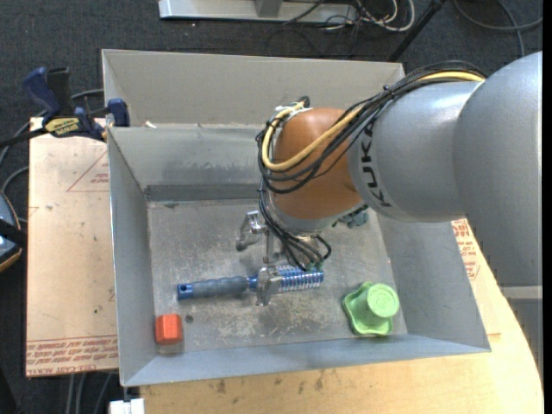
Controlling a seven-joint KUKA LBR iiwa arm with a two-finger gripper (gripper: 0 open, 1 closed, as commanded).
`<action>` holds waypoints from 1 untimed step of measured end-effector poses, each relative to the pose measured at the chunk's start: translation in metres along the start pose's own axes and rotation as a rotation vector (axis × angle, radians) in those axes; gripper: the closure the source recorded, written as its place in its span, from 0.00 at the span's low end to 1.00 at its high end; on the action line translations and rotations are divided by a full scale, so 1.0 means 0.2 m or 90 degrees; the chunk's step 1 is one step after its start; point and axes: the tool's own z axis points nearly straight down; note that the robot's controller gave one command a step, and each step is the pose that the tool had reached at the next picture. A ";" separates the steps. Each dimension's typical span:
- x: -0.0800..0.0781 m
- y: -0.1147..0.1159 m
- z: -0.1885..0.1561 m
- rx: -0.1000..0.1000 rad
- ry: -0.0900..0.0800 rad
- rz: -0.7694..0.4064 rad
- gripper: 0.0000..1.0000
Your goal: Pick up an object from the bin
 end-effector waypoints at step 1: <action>-0.01 0.01 -0.01 -0.001 -0.004 -0.001 1.00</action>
Offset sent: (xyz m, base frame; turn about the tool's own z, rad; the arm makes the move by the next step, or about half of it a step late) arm 0.0000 0.0000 0.0000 0.0000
